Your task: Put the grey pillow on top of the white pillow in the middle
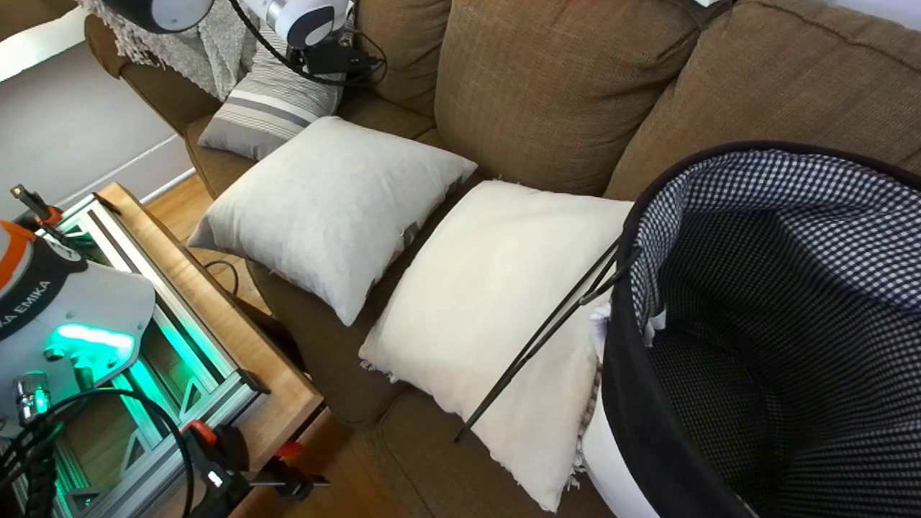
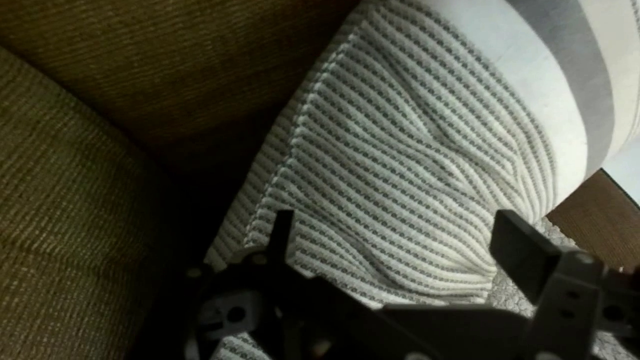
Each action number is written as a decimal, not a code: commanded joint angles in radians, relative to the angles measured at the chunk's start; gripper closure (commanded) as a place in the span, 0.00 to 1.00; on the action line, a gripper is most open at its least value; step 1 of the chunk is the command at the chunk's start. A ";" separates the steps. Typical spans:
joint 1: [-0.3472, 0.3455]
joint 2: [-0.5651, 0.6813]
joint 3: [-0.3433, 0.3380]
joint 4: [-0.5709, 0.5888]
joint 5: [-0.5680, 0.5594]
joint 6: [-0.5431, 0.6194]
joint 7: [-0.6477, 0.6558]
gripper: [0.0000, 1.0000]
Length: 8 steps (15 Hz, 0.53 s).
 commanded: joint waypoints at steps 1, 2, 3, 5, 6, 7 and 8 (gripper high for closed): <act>0.011 0.000 -0.008 0.010 0.018 -0.004 -0.010 0.00; 0.011 0.000 -0.008 0.010 0.018 -0.004 -0.010 0.00; -0.002 0.022 0.016 0.031 0.035 -0.036 -0.018 0.00; -0.022 0.059 0.052 0.066 0.091 -0.109 -0.006 0.00; -0.014 0.068 0.047 0.081 0.121 -0.116 0.016 0.00; -0.006 0.073 0.035 0.092 0.155 -0.101 0.048 0.00; 0.003 0.088 0.028 0.110 0.181 -0.075 0.069 0.00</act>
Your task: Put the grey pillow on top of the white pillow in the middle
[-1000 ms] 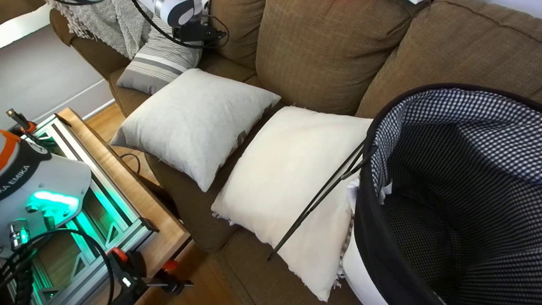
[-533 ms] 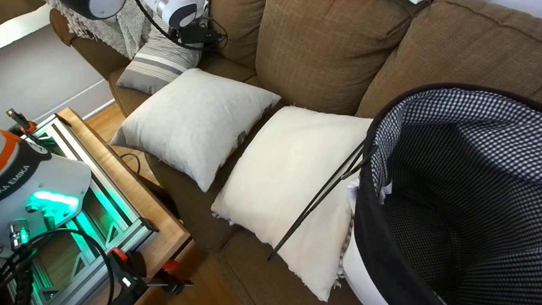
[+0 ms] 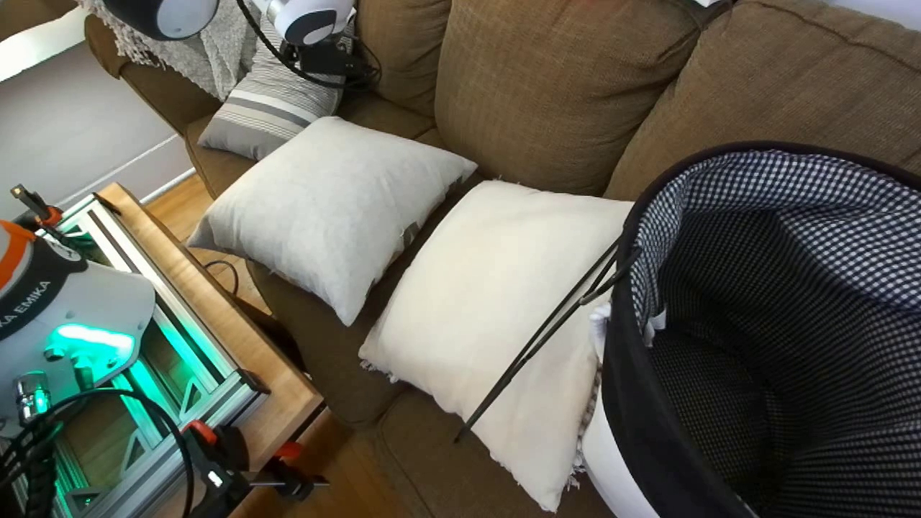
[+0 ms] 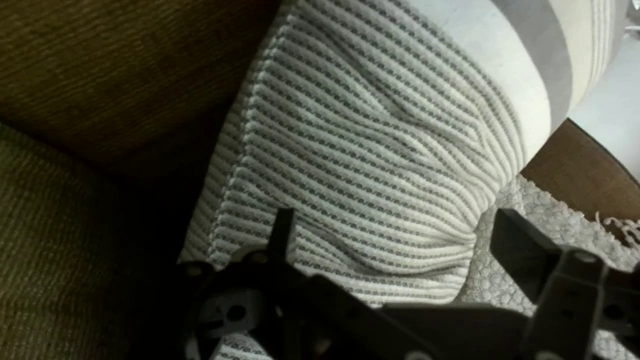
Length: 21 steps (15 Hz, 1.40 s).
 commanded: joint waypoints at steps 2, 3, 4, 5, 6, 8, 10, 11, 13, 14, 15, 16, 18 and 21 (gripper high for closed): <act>0.007 0.106 0.012 0.104 0.104 0.084 0.064 0.00; 0.007 0.129 0.020 0.123 0.117 0.123 0.066 0.00; 0.012 0.158 0.029 0.148 0.128 0.162 0.078 0.00; 0.020 0.174 0.031 0.159 0.141 0.196 0.072 0.00; 0.038 0.104 -0.009 0.085 0.268 0.254 0.005 0.00; 0.068 0.114 -0.010 0.114 0.361 0.276 -0.044 0.00; 0.097 0.110 -0.012 0.150 0.452 0.215 -0.115 0.00; 0.120 0.106 -0.028 0.175 0.480 0.173 -0.131 0.00; 0.175 0.099 -0.076 0.225 0.529 0.066 -0.122 0.00; 0.202 0.095 -0.106 0.246 0.550 0.029 -0.109 0.00; 0.230 0.091 -0.141 0.265 0.576 0.004 -0.097 0.00; 0.253 0.093 -0.171 0.285 0.595 -0.015 -0.086 0.00; 0.295 0.108 -0.224 0.326 0.615 -0.055 -0.067 0.00; 0.347 0.102 -0.294 0.343 0.637 -0.127 -0.082 0.27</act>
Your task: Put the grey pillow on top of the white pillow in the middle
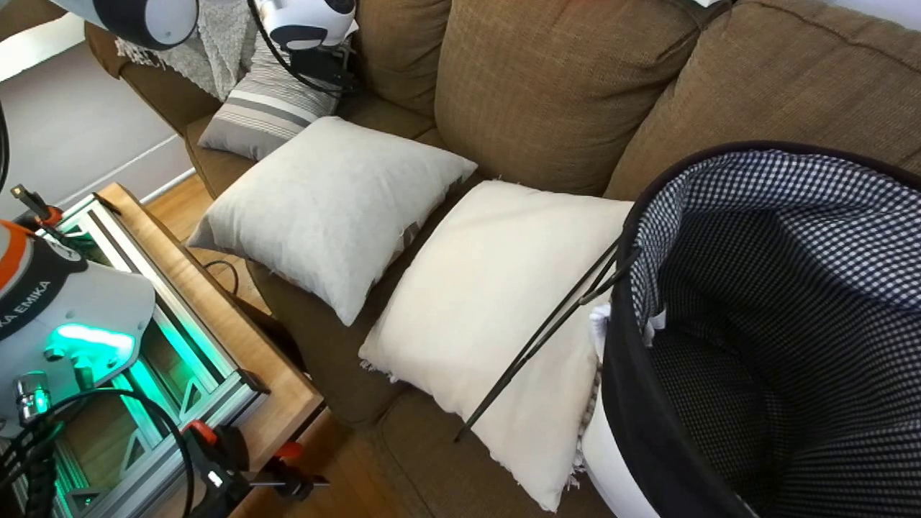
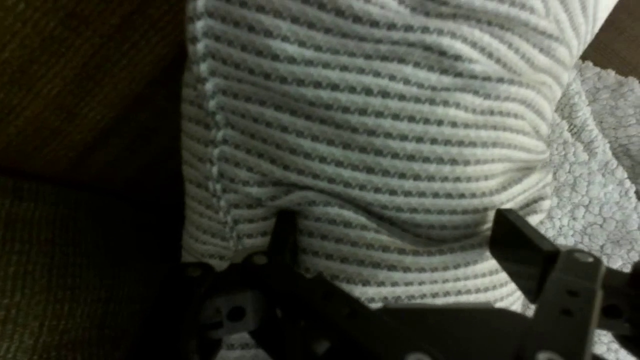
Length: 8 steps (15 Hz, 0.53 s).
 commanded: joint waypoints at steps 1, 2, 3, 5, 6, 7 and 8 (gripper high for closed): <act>0.083 0.016 -0.094 0.049 0.024 -0.097 0.003 0.33; 0.099 0.016 -0.110 0.054 0.019 -0.107 -0.003 0.43; 0.113 0.017 -0.123 0.061 0.015 -0.118 -0.010 0.51; 0.132 0.016 -0.135 0.072 0.010 -0.123 -0.029 0.65; 0.138 0.017 -0.136 0.080 0.007 -0.121 -0.038 0.73; 0.142 0.018 -0.138 0.088 0.005 -0.120 -0.047 0.80; 0.143 0.015 -0.139 0.091 0.004 -0.120 -0.054 0.88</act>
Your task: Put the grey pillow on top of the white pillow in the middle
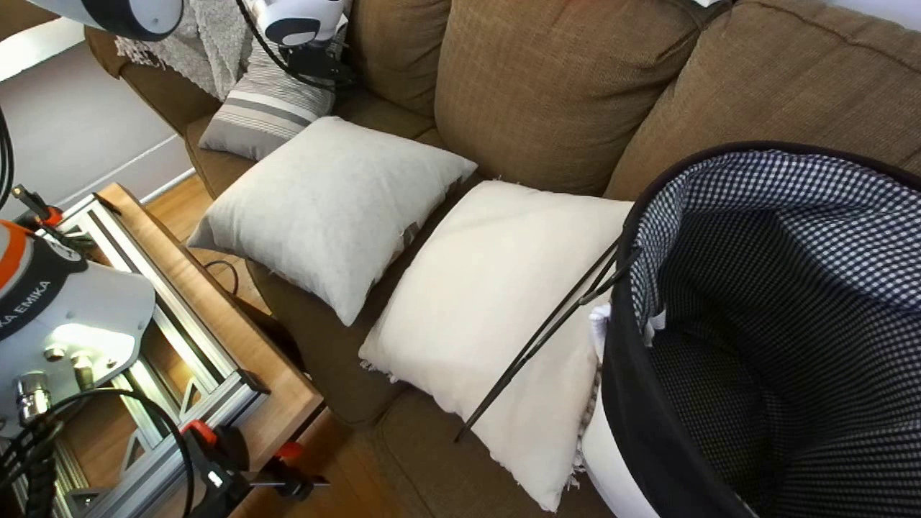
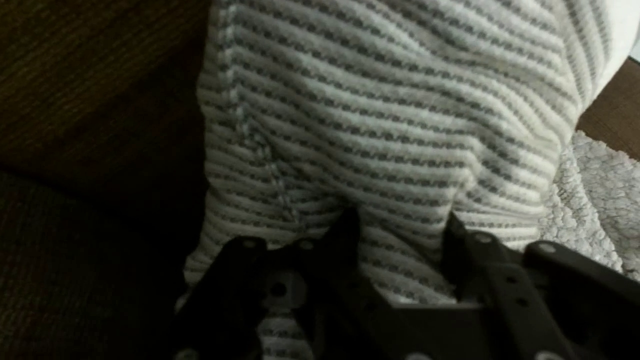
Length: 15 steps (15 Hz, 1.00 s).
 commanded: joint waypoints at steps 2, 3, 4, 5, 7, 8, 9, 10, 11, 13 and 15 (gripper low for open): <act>0.022 0.014 -0.004 0.029 0.003 -0.049 -0.059 0.98; 0.015 0.014 0.001 0.029 0.003 -0.047 -0.072 1.00; 0.011 0.013 0.003 0.030 0.003 -0.051 -0.081 1.00; 0.003 0.013 0.007 0.032 0.001 -0.056 -0.091 1.00; -0.009 0.013 0.012 0.031 -0.003 -0.058 -0.108 0.99; -0.043 0.013 0.061 0.021 -0.066 -0.055 -0.094 0.99; -0.056 0.004 0.069 0.005 -0.075 -0.064 -0.099 0.99; -0.061 -0.037 0.044 -0.042 -0.030 -0.079 -0.133 1.00; -0.079 -0.062 0.050 -0.079 -0.031 -0.077 -0.146 0.99; -0.115 -0.138 0.046 -0.184 -0.028 -0.085 -0.180 0.99; -0.123 -0.212 0.020 -0.272 -0.028 -0.060 -0.178 0.99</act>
